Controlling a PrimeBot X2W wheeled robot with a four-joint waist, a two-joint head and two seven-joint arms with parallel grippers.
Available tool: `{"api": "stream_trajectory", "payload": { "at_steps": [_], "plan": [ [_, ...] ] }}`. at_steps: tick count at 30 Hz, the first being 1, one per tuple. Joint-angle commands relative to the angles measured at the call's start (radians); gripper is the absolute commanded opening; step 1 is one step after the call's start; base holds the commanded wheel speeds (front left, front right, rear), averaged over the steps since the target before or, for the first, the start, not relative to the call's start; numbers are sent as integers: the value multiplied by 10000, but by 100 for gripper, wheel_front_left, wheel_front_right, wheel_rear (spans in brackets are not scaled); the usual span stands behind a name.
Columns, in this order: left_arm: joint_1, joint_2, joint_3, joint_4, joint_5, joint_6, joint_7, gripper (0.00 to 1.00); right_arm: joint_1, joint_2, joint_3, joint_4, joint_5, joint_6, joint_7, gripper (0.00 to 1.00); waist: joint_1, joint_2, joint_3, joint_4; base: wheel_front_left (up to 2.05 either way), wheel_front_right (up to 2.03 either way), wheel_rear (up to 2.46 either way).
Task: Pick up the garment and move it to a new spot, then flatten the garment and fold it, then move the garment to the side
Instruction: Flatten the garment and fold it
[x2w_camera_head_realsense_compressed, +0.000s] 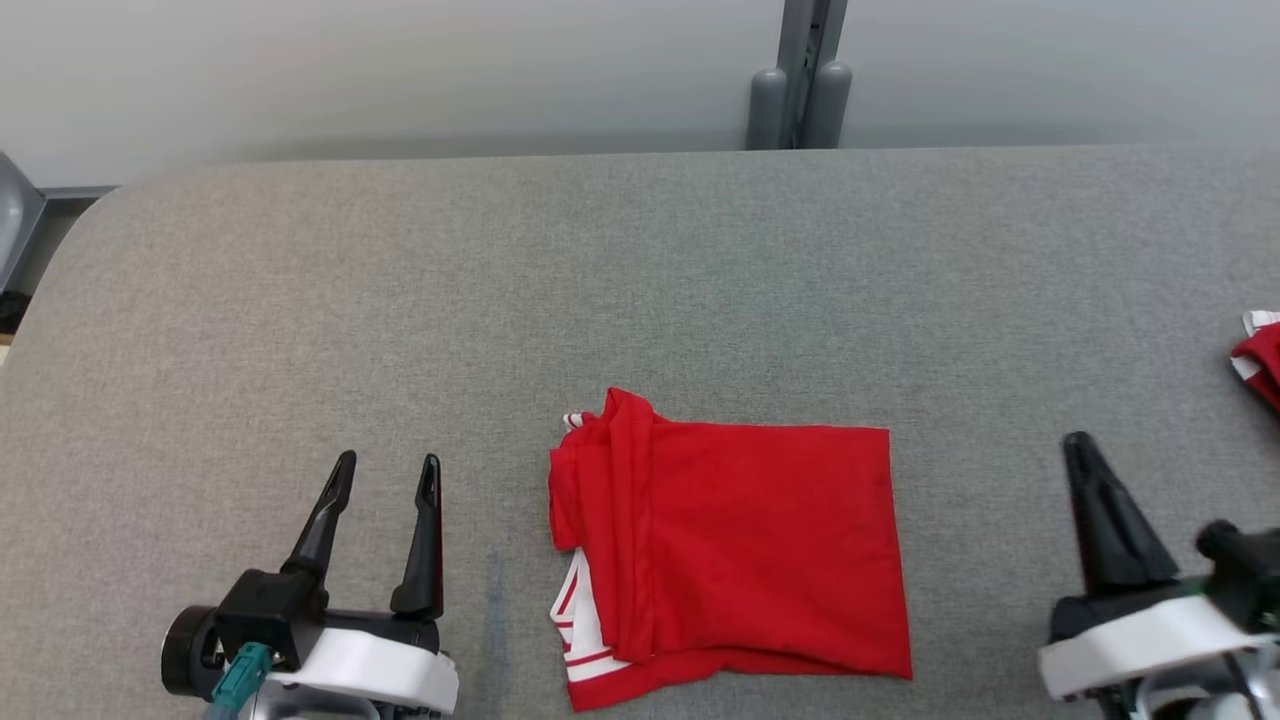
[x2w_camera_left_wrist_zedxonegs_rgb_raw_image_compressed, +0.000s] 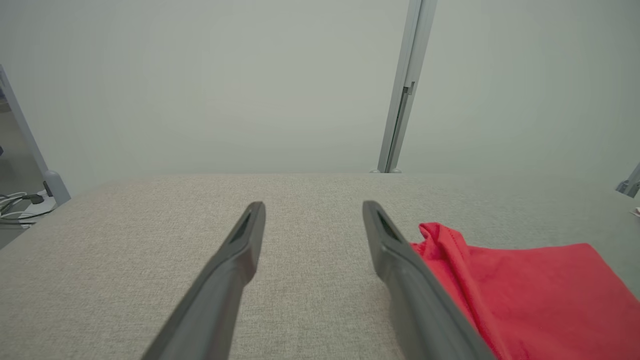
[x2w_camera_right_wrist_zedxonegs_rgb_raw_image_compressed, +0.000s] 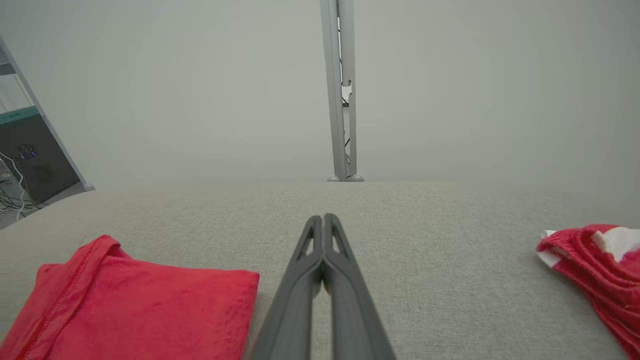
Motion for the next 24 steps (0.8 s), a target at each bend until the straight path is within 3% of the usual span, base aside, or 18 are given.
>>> {"api": "stream_trajectory", "payload": {
  "at_steps": [1,13,24],
  "plan": [
    [-184,70,19,-21,-31,47,-37,100,-264,-19,299,176,-36,1,59,0,0,0,68,70,0,0,0],
    [-475,-40,-108,113,-132,100,-131,100,-1948,399,3866,2836,726,1,-64,0,0,0,387,674,0,0,0],
    [-836,-193,-303,265,-213,122,-221,100,-3888,756,6013,5744,1720,1,-475,0,0,0,877,1112,0,0,0]
  ]
}}
